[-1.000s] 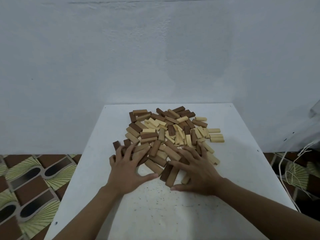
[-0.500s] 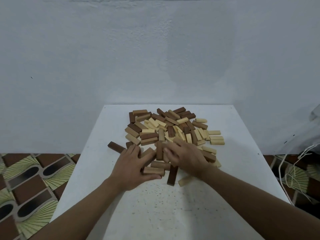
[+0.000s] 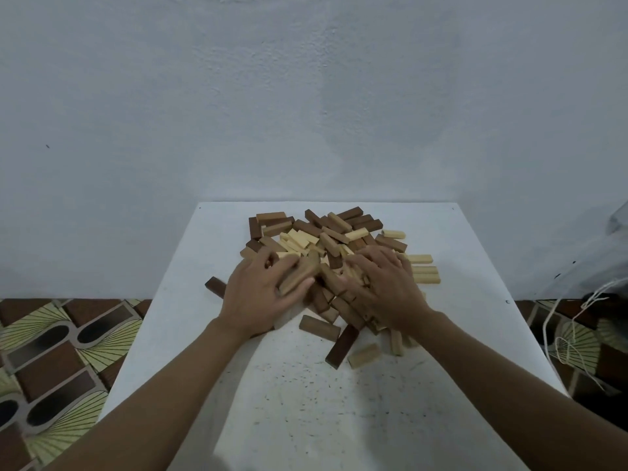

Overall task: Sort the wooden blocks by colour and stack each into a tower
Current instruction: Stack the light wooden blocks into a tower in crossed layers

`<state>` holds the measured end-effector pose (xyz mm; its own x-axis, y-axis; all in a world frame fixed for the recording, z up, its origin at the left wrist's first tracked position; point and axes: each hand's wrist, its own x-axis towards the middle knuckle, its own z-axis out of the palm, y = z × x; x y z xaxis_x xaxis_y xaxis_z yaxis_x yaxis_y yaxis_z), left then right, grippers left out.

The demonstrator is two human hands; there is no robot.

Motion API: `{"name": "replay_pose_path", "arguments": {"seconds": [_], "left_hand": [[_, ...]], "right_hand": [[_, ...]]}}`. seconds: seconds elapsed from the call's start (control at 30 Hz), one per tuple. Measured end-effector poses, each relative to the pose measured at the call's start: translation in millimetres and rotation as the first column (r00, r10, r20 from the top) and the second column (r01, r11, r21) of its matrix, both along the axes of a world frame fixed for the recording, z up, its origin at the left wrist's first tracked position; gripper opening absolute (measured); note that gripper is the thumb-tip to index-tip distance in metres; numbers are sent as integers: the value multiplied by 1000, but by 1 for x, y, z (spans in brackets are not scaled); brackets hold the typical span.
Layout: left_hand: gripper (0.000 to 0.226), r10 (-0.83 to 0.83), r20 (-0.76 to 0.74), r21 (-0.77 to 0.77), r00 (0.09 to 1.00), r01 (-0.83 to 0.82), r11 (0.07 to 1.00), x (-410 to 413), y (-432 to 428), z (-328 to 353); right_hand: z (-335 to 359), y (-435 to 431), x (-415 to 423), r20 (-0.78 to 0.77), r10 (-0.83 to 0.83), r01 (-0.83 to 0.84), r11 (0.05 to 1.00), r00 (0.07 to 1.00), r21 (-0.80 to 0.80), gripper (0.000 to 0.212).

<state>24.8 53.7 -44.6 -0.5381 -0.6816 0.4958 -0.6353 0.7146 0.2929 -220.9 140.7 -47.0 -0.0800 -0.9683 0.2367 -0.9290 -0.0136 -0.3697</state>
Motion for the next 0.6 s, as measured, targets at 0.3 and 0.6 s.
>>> {"name": "replay_pose_path", "arguments": {"seconds": [0.3,0.6], "left_hand": [[54,118,175,182,978,-150,972,-60,-37,-10],[44,-287,154,280,945,237,930,-14,31,-7]], "right_hand": [[-16,28,-15,-101,-63,88,960,993,265,94],[-37,24,-12,-27,-151,142,966,988,-218,22]]}}
